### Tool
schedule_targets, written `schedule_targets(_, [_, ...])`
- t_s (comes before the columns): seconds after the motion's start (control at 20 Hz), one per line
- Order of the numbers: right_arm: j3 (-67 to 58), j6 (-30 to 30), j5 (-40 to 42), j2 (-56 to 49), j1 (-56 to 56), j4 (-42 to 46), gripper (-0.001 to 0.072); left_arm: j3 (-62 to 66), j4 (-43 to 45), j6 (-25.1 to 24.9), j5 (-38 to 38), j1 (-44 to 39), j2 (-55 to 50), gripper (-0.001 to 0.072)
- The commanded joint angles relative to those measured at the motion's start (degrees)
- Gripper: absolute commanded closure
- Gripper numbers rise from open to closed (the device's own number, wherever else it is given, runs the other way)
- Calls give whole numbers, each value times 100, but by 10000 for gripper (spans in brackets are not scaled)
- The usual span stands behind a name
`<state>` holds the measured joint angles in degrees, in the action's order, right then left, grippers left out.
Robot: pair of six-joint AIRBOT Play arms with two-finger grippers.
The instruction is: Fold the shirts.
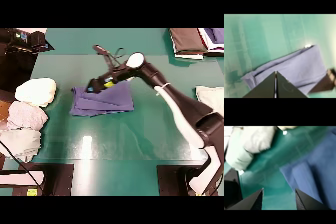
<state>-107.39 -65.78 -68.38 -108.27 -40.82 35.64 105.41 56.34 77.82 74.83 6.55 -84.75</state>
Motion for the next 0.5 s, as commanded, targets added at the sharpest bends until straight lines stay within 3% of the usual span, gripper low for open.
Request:
schedule_targets(0.0, [1141,-236,-568,634,874,568,264,0,39,-33,201,63,39,679])
schedule_targets(0.25, [2852,-365,-151,1497,2184,638,251,0,26,-92,229,-4,24,679])
schedule_targets(0.3, [3058,-365,-70,1519,2387,625,85,0,17,-94,229,-37,24,679])
schedule_targets(0.35, [3200,-365,-20,1486,2533,584,-5,0,20,-131,221,-46,24,679])
schedule_targets(0.45, [3346,-365,103,1290,2667,586,-2,0,31,-170,208,-127,22,679])
